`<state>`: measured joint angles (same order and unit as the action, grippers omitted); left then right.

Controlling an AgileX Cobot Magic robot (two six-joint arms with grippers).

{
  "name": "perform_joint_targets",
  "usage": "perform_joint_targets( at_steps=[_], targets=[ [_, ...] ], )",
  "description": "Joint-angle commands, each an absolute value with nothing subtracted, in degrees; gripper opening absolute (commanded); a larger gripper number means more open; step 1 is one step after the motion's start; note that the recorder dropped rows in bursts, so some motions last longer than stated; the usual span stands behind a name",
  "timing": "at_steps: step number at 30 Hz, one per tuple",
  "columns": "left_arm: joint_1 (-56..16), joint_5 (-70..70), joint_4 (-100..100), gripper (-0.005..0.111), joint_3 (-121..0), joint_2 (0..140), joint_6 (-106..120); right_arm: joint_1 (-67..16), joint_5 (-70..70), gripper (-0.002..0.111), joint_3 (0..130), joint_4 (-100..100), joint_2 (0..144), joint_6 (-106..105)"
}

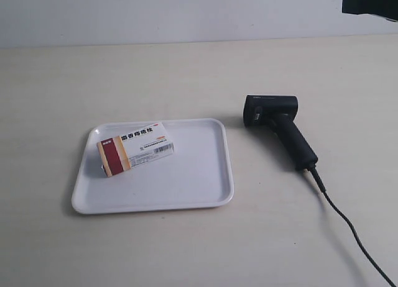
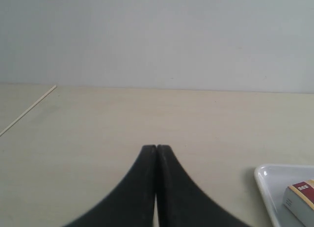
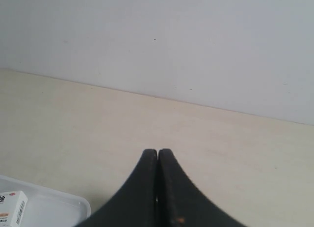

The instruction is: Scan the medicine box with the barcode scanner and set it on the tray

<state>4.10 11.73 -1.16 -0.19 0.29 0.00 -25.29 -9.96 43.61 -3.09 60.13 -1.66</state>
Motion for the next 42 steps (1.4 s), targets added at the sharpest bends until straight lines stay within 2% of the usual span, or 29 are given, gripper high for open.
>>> perform_joint_targets(
  at_steps=[1,8,10,13,16,24,34,42],
  targets=[
    [4.1,11.8,-1.4,0.002,0.0,0.0,-0.3,-25.4,-9.6,0.000,43.3,-2.8,59.7,-1.7],
    [4.1,11.8,-1.4,0.002,0.0,0.0,-0.3,-25.4,-10.2,0.000,43.3,-2.7,59.7,-1.7],
    [4.1,11.8,-1.4,0.002,0.0,0.0,-0.3,-25.4,-5.7,0.000,39.7,-2.5,58.2,0.0],
    [4.1,11.8,-1.4,0.002,0.0,0.0,-0.3,-25.4,0.0,0.000,28.0,-2.5,49.5,5.6],
    [4.1,11.8,-1.4,0.002,0.0,0.0,-0.3,-25.4,-0.4,0.000,19.7,-2.5,39.9,5.6],
    [4.1,11.8,-1.4,0.002,0.0,0.0,-0.3,-25.4,-0.8,0.000,3.2,-2.6,19.3,6.7],
    [4.1,11.8,-1.4,0.002,0.0,0.0,-0.3,-24.9,-2.5,0.000,0.3,-2.6,5.9,6.7],
    [4.1,11.8,-1.4,0.002,0.0,0.0,-0.3,-14.2,-3.7,0.000,0.0,-2.6,0.0,6.7]
  ],
)
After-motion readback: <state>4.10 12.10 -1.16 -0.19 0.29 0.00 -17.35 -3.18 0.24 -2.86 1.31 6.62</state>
